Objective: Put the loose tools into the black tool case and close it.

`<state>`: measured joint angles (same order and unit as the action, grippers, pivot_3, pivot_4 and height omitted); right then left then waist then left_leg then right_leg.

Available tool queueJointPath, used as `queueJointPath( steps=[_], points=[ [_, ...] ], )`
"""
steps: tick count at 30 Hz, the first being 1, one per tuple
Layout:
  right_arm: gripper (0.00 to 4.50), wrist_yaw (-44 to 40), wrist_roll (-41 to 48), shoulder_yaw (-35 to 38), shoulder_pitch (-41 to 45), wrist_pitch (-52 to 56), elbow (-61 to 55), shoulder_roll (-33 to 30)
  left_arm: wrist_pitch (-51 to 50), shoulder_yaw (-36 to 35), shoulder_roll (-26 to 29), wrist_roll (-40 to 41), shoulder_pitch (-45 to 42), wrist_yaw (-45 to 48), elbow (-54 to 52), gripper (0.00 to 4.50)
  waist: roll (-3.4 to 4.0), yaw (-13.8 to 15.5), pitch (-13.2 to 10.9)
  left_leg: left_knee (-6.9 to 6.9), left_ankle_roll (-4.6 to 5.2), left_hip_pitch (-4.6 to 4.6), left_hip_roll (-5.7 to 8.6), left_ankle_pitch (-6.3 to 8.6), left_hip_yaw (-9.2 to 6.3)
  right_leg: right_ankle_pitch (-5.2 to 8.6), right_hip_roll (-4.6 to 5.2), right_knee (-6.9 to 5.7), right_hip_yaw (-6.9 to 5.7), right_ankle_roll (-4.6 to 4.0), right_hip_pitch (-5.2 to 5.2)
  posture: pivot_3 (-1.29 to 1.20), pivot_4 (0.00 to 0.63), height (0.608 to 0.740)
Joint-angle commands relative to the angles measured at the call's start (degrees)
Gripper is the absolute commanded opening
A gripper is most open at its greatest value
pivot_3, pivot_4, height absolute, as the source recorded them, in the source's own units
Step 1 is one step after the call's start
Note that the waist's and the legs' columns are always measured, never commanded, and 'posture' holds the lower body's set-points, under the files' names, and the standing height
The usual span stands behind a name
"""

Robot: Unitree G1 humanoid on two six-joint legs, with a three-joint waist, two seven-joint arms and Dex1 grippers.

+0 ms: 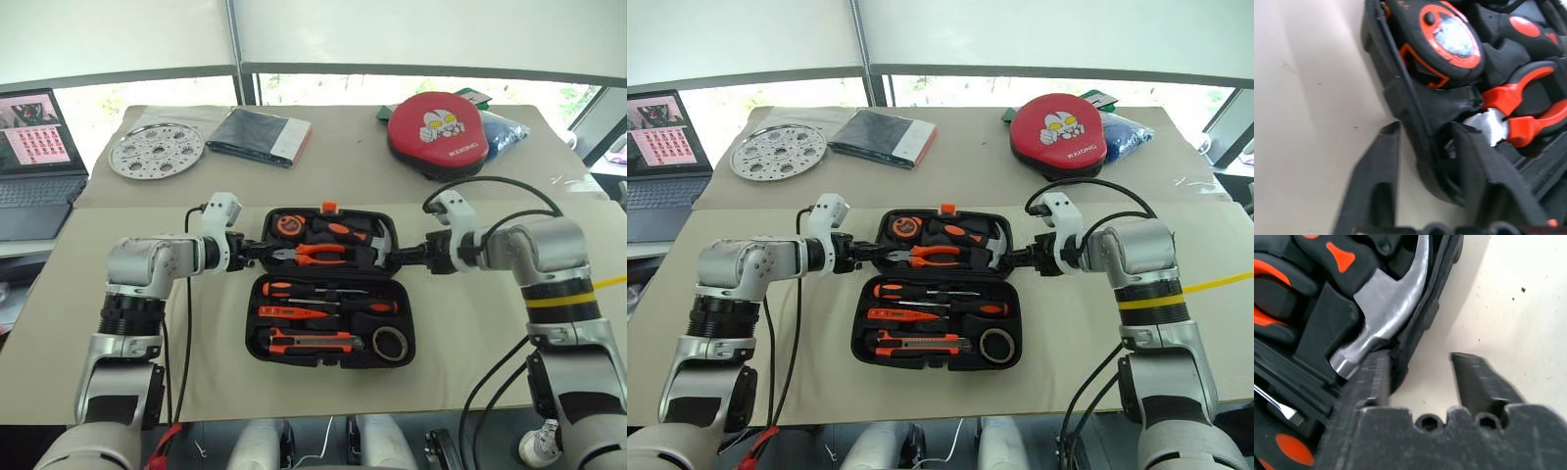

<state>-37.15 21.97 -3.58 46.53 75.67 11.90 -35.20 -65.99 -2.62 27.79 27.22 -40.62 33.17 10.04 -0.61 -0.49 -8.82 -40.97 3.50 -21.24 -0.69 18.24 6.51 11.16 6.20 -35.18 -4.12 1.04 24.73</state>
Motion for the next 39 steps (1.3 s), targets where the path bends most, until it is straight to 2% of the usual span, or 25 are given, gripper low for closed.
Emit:
queueJointPath(
  steps=[1, 2, 3, 7, 11, 14, 17, 20, 23, 25, 27, 31, 33, 34, 35, 37, 39],
  points=[
    [0.75, 2.46, -0.61, 1.94, 0.47, 1.27, 1.84, 1.00, 0.55, -1.18, -0.83, -0.37, 0.04, -1.27, 0.55, 0.24, 0.00, 0.02, 0.00, 0.01, 0.00, 0.14, 0.00, 0.00, -0.01, 0.00, 0.01, 0.03, -0.01, 0.00, -0.16, 0.00, 0.150, 0.740],
    [0.22, 2.63, -0.66, 2.16, 0.45, 0.80, 1.99, 1.36, 0.57, -1.66, -1.15, -0.29, 0.25, -1.59, 0.50, 0.00, 0.00, -0.01, 0.00, 0.01, 0.00, 0.34, -0.04, 0.00, -0.04, 0.00, 0.01, 0.07, -0.02, 0.00, -0.40, 0.00, 0.150, 0.740],
    [0.02, 2.84, -0.62, 2.76, 0.26, -0.34, 1.80, 1.91, 1.05, -2.09, -1.37, -0.26, 0.64, -1.80, 0.26, 0.00, 0.00, -0.03, 0.00, 0.01, 0.00, 0.41, -0.04, 0.00, -0.04, 0.00, 0.01, 0.08, -0.01, 0.00, -0.47, 0.00, 0.150, 0.740],
    [0.02, 0.57, 0.97, 5.88, -1.67, -10.66, -2.58, 4.15, 6.99, -5.39, -2.65, 0.37, 2.97, -1.68, -1.74, 0.00, 0.00, -0.32, 0.00, 0.01, -0.03, 0.59, -0.04, -0.01, -0.05, -0.03, 0.07, 0.05, 0.15, -0.05, -0.49, 0.00, 0.150, 0.740],
    [0.02, -2.23, 1.55, 7.55, -4.14, -22.57, -7.40, 5.38, 21.55, -8.01, -2.95, 0.37, 7.23, 3.83, -4.74, 0.00, 0.00, -0.35, 0.00, 0.05, -0.13, 0.47, -0.05, -0.07, 0.00, -0.09, 0.06, -0.02, 0.19, -0.14, -0.23, 0.00, 0.150, 0.740],
    [0.02, -3.24, 0.59, 7.70, -6.19, -31.80, -10.00, 5.92, 34.48, -9.54, -2.47, -1.17, 11.23, 7.26, -4.91, 0.00, 0.00, -0.44, -0.02, 0.06, -0.20, -0.11, -0.05, -0.20, 0.11, -0.16, 0.02, -0.29, 0.22, -0.25, 0.49, 0.00, 0.150, 0.740],
    [0.02, -4.37, -2.28, 6.31, -8.87, -42.55, -11.81, 5.51, 45.36, -10.24, -1.73, -3.46, 14.18, 8.62, -4.57, 0.00, -0.01, -0.43, -0.05, 0.14, -0.27, -0.24, -0.06, -0.29, 0.16, -0.16, -0.06, -0.49, 0.18, -0.26, 0.73, 0.00, 0.150, 0.740],
    [0.02, -6.69, -6.60, 4.41, -13.20, -56.96, -12.63, 4.55, 60.41, -11.02, -1.30, -6.63, 17.08, 10.56, -3.82, 0.00, -0.01, -0.36, -0.06, 0.14, -0.30, -0.46, -0.06, -0.30, 0.26, -0.15, -0.11, -0.39, 0.08, -0.27, 0.84, 0.00, 0.150, 0.740],
    [0.02, -8.75, -11.16, 2.67, -16.99, -69.76, -11.16, 2.96, 66.69, -11.45, -1.09, -6.83, 19.91, 11.89, -5.30, 0.00, 0.00, -0.21, -0.06, 0.13, -0.28, -0.61, -0.06, -0.31, 0.30, -0.16, -0.10, -0.19, 0.04, -0.26, 0.84, 0.00, 0.150, 0.740],
    [0.02, -10.15, -14.05, 2.25, -20.84, -81.21, -9.88, 1.38, 76.09, -9.29, 1.13, -10.61, 24.09, 15.55, -7.09, 0.00, -0.01, -0.25, -0.06, 0.14, -0.25, -0.64, -0.06, -0.32, 0.31, -0.17, -0.10, -0.06, 0.01, -0.25, 0.81, 0.00, 0.150, 0.740],
    [0.02, -11.26, -16.60, 1.82, -24.63, -90.28, -8.72, -0.66, 81.13, -7.95, 2.41, -12.26, 28.10, 17.85, -8.75, 0.00, 0.00, -0.24, -0.06, 0.19, -0.25, -0.69, -0.08, -0.31, 0.29, -0.17, -0.10, 0.05, -0.05, -0.25, 0.81, 0.00, 0.150, 0.740],
    [0.02, -8.20, -23.67, 1.78, -31.20, -107.92, -4.18, -4.16, 89.74, -7.03, 3.99, -15.88, 35.98, 18.26, -9.43, 0.00, 0.00, -0.16, -0.06, 0.26, -0.24, -0.71, -0.11, -0.31, 0.31, -0.14, -0.08, 0.18, -0.20, -0.21, 0.74, 0.00, 0.150, 0.740],
    [0.00, -5.07, -27.73, 1.84, -33.95, -114.98, -0.98, -5.46, 93.75, -7.21, 4.69, -16.98, 40.56, 18.78, -8.70, 0.81, 0.00, -0.16, -0.06, 0.26, -0.25, -0.37, -0.16, -0.31, 0.29, -0.13, -0.08, 0.23, -0.24, -0.22, 0.40, 0.00, 0.150, 0.740],
    [0.00, -3.58, -29.22, 1.92, -34.69, -117.98, 0.69, -5.89, 95.42, -7.27, 4.99, -16.90, 42.01, 18.97, -8.27, 0.97, 0.01, -0.13, -0.06, 0.30, -0.24, -0.19, -0.16, -0.30, 0.30, -0.10, -0.05, 0.26, -0.22, -0.22, 0.28, 0.00, 0.150, 0.740],
    [0.00, -4.08, -28.66, 1.38, -35.59, -118.78, 1.80, -6.41, 96.54, -7.10, 5.55, -17.14, 43.25, 19.02, -7.88, 1.47, 0.02, -0.09, -0.06, 0.38, -0.19, 0.10, -0.14, -0.26, 0.28, 0.04, 0.06, 0.28, -0.09, -0.20, 0.13, 0.00, 0.150, 0.740],
    [0.78, -3.58, -28.66, 0.77, -36.66, -121.06, 3.52, -7.27, 98.33, -6.86, 6.62, -17.14, 44.85, 19.44, -7.16, 2.06, 0.00, 0.18, -0.06, 0.38, -0.11, 0.29, -0.15, -0.21, 0.17, 0.08, 0.13, 0.20, 0.00, -0.21, -0.04, 0.00, 0.150, 0.740],
    [1.30, -3.23, -28.86, 0.51, -37.34, -122.55, 4.32, -8.22, 97.71, -7.15, 7.30, -16.52, 45.74, 19.31, -6.93, 2.68, -0.09, 0.61, -0.11, 0.37, 0.01, 0.57, -0.16, -0.14, 0.13, 0.09, 0.16, 0.22, -0.01, -0.21, -0.36, 0.00, 0.150, 0.740]
  ],
)
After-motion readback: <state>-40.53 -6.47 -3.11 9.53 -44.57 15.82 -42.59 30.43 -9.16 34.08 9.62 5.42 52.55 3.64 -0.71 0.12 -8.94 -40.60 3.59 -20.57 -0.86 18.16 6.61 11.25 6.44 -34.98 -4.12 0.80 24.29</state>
